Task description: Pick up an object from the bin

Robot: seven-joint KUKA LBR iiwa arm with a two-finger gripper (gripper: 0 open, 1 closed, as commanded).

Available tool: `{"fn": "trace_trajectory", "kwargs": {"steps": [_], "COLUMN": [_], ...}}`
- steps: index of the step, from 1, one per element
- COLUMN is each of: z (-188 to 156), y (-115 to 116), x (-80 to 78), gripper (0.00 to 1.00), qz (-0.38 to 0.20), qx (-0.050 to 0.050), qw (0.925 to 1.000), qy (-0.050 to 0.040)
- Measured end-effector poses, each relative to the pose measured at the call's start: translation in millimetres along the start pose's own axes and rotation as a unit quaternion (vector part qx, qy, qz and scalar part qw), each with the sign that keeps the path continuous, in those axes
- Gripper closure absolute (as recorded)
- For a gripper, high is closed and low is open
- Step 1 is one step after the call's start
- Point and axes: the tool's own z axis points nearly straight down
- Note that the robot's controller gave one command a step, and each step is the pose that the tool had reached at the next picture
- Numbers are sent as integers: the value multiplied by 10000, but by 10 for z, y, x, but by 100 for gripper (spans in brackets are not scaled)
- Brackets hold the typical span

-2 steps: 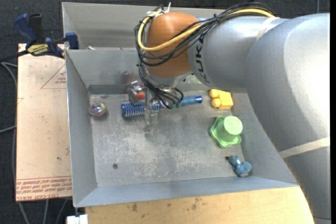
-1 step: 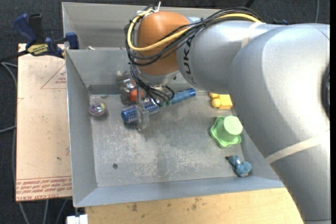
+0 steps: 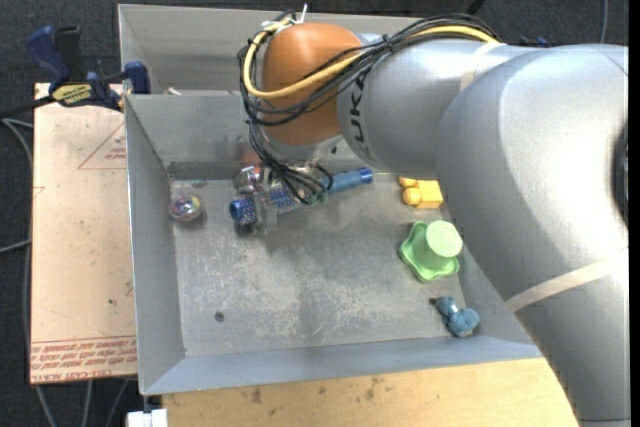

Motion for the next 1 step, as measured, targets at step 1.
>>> {"fn": "trace_trajectory", "kwargs": {"steps": [1], "z": [-1548], "y": [744], "x": [682], "gripper": [100], "qz": [85], "qx": [-6], "qw": [10000], "qy": [-29]}}
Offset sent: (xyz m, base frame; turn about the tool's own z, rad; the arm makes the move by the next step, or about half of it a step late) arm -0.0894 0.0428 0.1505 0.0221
